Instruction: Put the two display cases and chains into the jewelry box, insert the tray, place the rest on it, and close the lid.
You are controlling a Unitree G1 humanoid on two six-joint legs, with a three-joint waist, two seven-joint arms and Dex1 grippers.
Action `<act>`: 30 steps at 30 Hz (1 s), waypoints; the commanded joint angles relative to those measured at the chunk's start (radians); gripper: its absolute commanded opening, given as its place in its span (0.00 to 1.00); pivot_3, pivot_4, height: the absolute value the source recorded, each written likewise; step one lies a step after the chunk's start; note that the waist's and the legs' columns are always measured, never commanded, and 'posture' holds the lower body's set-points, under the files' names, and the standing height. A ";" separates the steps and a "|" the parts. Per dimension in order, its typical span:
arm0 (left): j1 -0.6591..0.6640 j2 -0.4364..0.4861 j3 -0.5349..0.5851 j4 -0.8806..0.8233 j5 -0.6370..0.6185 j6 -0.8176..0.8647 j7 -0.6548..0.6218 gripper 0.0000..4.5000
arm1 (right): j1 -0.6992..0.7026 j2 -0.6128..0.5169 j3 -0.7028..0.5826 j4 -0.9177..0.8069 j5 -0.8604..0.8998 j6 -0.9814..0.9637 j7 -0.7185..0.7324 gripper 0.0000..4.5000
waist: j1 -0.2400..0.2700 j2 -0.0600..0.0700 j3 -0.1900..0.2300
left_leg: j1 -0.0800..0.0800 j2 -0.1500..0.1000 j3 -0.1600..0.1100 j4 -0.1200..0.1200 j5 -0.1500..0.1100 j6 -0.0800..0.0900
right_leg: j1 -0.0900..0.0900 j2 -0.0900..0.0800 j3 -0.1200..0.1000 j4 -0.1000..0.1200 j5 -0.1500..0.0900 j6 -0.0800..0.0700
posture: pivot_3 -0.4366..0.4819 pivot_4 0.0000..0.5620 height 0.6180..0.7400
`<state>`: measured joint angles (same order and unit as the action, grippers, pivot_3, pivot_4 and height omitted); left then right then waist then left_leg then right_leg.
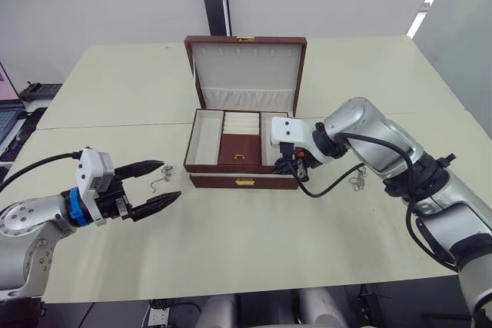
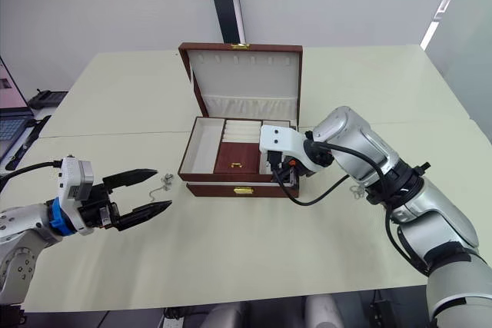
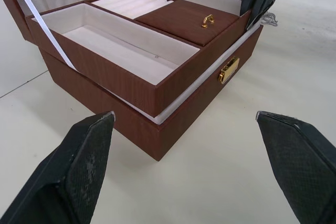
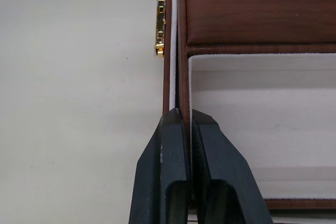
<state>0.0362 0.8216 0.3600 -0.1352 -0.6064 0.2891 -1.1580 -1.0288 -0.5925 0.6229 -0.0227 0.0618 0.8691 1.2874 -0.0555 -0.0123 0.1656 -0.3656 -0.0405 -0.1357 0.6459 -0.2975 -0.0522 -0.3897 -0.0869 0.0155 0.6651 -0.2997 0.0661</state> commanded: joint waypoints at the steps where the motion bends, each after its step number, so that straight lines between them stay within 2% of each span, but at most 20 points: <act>1: -0.002 -0.001 0.004 -0.024 0.005 -0.018 0.001 1.00 | 0.000 -0.031 -0.025 -0.045 0.008 0.012 0.009 0.01 | 0.001 0.000 0.000 | 0.000 0.000 0.000 0.000 0.000 0.000 | 0.000 0.000 0.000 0.000 0.000 0.000 | 0.48 0.27 1.00; 7: -0.021 -0.006 -0.014 -0.016 0.011 -0.018 0.002 1.00 | 0.006 -0.058 -0.023 -0.066 0.007 0.015 0.012 0.01 | 0.003 0.000 0.000 | 0.000 0.000 0.000 0.000 0.000 0.000 | 0.000 0.000 0.000 0.000 0.000 0.000 | 0.48 0.27 1.00; 26: -0.011 -0.020 -0.012 -0.051 -0.007 0.003 0.011 1.00 | -0.010 -0.019 -0.030 -0.046 0.021 0.025 0.006 0.01 | 0.000 0.000 0.000 | 0.000 0.000 0.000 0.000 0.000 0.000 | 0.000 0.000 0.000 0.000 0.000 0.000 | 0.48 0.27 1.00; 30: -0.017 -0.029 -0.013 -0.076 -0.027 0.020 0.021 1.00 | -0.022 -0.026 -0.042 -0.029 0.020 -0.007 0.014 0.23 | 0.001 0.000 0.000 | 0.000 0.000 0.000 0.000 0.000 0.000 | 0.000 0.000 0.000 0.000 0.000 0.000 | 0.48 0.27 1.00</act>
<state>0.0264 0.7943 0.3378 -0.1716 -0.6131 0.3040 -1.1436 -1.0161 -0.6127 0.6181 -0.0390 0.0711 0.8835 1.2908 -0.0548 -0.0123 0.1656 -0.3657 -0.0405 -0.1357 0.6459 -0.2975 -0.0522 -0.3896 -0.0867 0.0154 0.6650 -0.2997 0.0662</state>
